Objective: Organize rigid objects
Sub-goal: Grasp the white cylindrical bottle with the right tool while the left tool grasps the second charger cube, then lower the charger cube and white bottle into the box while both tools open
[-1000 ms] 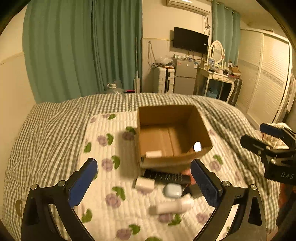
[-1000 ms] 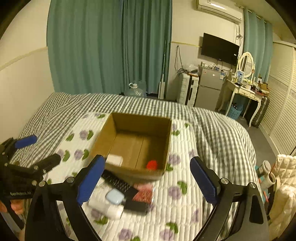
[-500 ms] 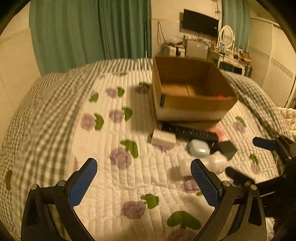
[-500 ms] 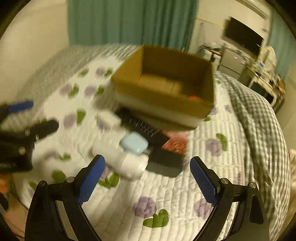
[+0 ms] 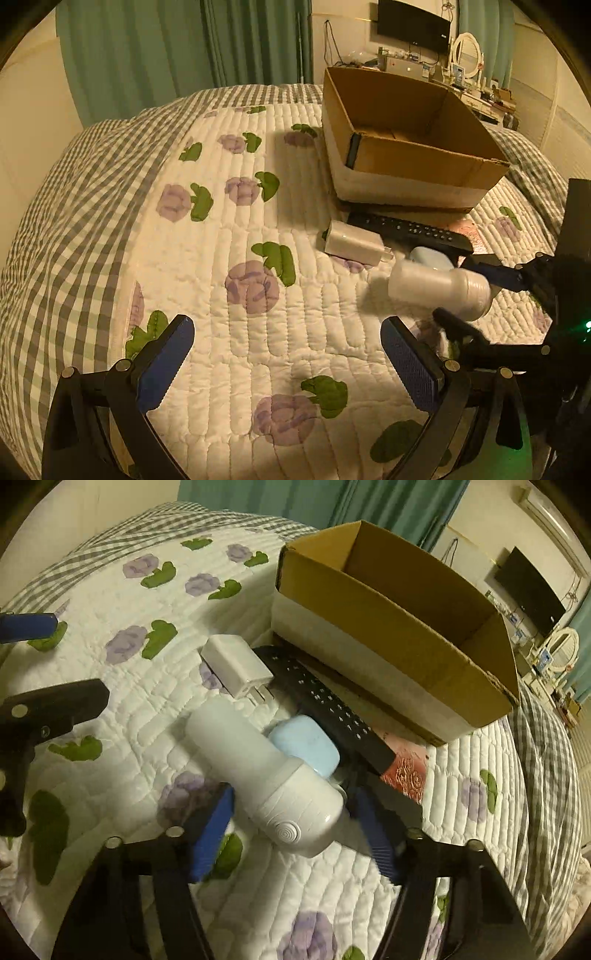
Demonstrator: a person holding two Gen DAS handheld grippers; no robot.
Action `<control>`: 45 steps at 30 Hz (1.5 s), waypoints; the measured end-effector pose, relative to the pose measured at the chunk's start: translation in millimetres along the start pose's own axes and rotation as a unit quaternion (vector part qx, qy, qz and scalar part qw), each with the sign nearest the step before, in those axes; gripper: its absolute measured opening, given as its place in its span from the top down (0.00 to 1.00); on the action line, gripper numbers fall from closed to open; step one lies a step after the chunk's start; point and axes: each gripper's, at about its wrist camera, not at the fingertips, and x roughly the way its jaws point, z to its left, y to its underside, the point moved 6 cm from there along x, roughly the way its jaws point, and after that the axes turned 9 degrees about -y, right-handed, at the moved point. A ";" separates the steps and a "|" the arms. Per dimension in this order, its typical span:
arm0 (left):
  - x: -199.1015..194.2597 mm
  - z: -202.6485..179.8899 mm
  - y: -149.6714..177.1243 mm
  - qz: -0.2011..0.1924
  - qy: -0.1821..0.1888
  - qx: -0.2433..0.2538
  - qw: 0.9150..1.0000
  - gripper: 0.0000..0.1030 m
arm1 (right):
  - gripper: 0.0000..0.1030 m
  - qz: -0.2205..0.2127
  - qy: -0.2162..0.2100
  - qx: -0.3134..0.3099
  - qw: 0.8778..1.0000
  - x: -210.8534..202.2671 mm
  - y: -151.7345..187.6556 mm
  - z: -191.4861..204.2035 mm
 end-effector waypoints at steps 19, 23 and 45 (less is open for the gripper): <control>45.5 -44.6 -43.1 0.011 0.018 0.004 1.000 0.00 | 0.46 -0.065 0.013 0.169 0.983 -33.8 -28.7 -93.7; 69.6 -56.9 -45.4 0.034 0.020 0.014 0.999 0.07 | 0.47 -0.052 0.016 0.171 0.984 -15.7 -23.9 -98.3; 13.0 -63.5 -56.4 -0.001 0.041 0.020 0.999 0.45 | 0.49 -0.078 0.023 0.165 0.983 -49.9 -25.8 -93.1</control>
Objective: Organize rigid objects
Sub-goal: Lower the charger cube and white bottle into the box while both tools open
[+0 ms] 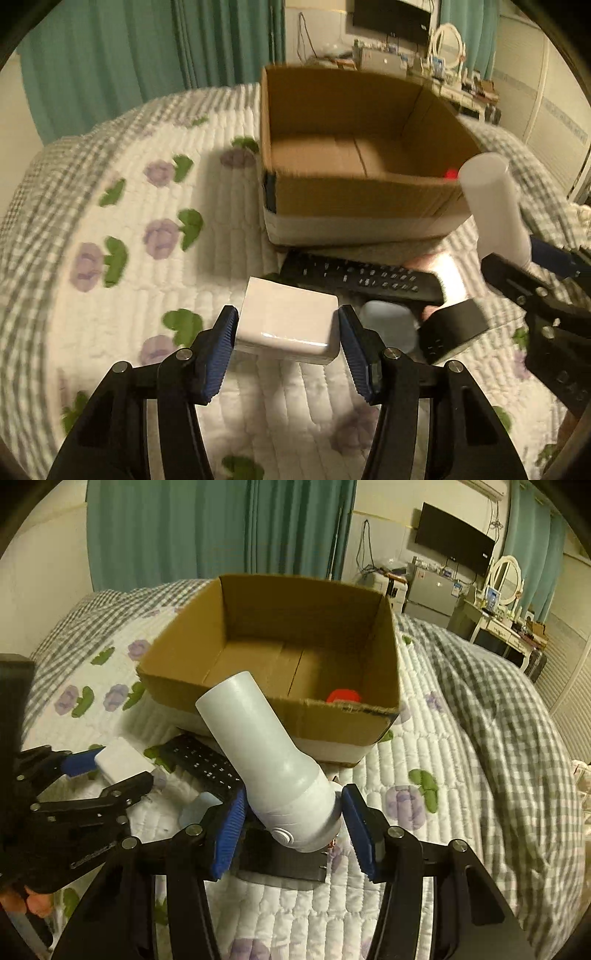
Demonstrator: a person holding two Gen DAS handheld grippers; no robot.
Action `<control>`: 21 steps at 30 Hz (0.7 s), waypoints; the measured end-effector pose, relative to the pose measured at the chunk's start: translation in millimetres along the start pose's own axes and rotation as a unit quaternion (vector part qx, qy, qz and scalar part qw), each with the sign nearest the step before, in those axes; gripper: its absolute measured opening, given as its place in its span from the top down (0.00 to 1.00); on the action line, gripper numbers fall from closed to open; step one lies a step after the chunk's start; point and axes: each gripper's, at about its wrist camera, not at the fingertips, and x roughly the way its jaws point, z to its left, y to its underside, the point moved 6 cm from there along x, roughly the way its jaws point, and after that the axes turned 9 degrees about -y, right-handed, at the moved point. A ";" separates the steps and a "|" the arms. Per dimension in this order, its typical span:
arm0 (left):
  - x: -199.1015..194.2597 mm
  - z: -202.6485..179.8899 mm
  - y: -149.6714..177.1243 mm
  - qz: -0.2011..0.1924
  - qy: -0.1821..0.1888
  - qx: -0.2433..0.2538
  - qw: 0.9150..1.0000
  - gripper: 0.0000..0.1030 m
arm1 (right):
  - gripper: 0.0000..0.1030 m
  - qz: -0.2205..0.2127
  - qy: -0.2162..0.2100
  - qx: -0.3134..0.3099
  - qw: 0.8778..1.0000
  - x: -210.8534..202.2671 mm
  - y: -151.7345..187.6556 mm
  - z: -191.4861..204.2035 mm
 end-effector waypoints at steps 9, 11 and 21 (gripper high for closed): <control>-70.7 11.0 -55.8 -0.068 0.022 -0.021 0.997 0.45 | 0.49 -0.053 0.023 -0.028 0.998 -69.0 -42.4 5.3; -80.5 10.7 -69.6 -0.081 0.025 -0.022 0.996 0.45 | 0.49 -0.065 0.028 -0.033 0.997 -82.4 -56.4 2.2; -67.5 -9.5 -142.2 -0.121 0.024 -0.019 0.992 0.45 | 0.49 -0.093 0.003 -0.034 0.995 -93.4 -134.5 -28.2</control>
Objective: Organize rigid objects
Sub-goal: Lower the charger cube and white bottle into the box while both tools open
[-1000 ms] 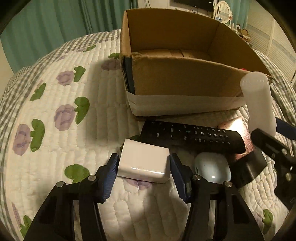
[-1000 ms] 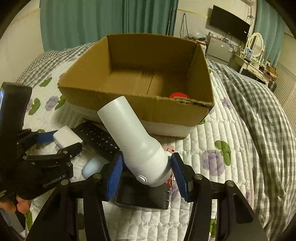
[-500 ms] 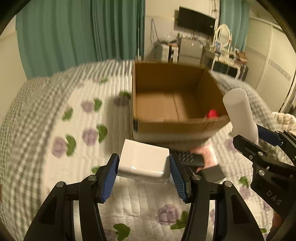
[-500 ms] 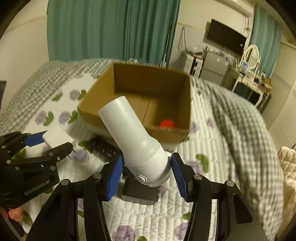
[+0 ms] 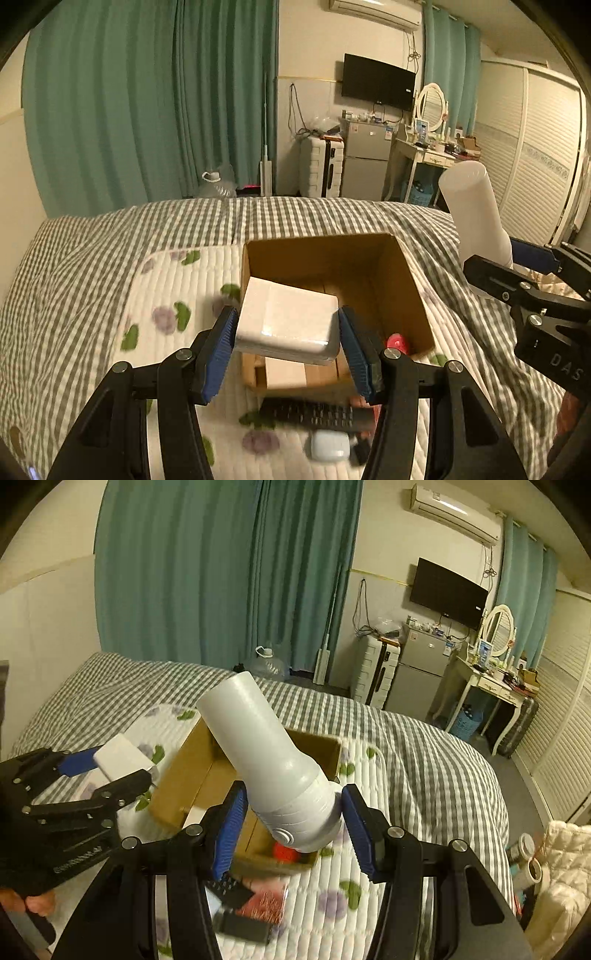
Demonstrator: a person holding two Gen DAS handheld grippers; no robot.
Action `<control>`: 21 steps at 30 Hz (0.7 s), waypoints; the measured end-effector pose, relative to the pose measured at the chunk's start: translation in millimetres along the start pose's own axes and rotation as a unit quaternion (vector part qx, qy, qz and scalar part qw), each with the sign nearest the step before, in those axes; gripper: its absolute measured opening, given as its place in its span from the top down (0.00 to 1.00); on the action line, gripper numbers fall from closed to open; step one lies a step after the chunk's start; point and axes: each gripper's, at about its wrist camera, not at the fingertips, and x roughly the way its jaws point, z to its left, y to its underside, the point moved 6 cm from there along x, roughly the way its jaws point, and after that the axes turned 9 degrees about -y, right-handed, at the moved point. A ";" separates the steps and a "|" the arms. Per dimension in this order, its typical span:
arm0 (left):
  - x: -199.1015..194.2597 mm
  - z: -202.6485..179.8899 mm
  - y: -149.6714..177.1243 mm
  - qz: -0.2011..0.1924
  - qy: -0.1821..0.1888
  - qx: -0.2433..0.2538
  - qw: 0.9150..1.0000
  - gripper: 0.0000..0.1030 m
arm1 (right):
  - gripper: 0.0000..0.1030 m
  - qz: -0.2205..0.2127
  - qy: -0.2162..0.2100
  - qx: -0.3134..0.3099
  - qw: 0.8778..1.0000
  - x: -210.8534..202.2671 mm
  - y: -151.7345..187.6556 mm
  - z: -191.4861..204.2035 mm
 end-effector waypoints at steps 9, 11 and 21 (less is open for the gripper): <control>76.9 -22.6 14.7 0.030 0.007 0.004 1.000 0.45 | 0.49 0.031 -0.014 -0.011 0.999 73.9 -6.8 -20.3; 88.4 -26.1 19.6 0.036 0.005 0.009 0.999 0.45 | 0.49 0.041 -0.019 -0.014 0.999 92.6 -0.7 -21.7; 115.2 -29.5 31.4 0.052 -0.007 0.017 0.998 0.27 | 0.49 0.060 -0.035 -0.014 0.998 133.5 16.3 -28.7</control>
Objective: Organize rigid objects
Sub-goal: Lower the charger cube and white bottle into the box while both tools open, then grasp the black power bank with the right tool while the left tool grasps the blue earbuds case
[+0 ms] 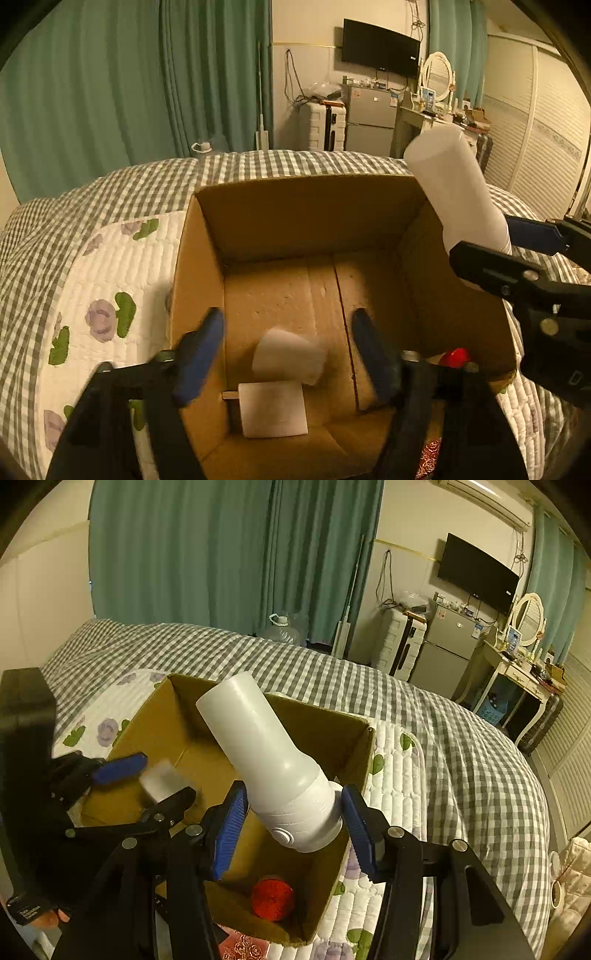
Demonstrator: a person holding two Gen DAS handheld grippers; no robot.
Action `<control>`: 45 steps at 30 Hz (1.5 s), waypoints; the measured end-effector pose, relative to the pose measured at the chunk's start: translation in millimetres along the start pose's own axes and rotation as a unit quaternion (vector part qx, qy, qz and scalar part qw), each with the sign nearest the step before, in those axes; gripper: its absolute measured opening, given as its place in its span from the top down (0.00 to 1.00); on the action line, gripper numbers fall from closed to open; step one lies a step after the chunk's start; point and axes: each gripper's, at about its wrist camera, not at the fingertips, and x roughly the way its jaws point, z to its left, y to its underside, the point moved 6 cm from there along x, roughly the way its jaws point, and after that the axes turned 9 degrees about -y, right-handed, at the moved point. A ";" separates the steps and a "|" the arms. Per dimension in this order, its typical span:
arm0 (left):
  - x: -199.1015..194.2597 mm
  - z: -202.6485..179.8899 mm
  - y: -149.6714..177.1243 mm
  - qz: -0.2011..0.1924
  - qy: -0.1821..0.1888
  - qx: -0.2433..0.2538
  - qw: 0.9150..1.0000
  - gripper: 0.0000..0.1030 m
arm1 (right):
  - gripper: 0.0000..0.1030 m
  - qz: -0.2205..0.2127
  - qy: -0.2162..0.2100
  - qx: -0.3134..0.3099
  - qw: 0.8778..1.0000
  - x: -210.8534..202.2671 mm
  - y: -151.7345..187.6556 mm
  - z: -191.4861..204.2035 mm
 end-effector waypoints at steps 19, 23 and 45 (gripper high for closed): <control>-117.6 24.6 5.8 -0.034 -0.019 0.008 0.999 0.13 | 0.33 0.019 0.002 0.036 0.999 -46.1 -11.1 -6.9; -150.3 29.9 10.1 -0.044 -0.019 0.015 0.999 0.05 | 0.25 0.008 0.027 0.036 0.999 -93.9 -1.2 1.1; -147.0 64.1 113.1 -0.023 -0.006 -0.030 0.999 0.00 | 0.07 -0.004 0.028 0.128 0.991 -124.1 130.5 55.3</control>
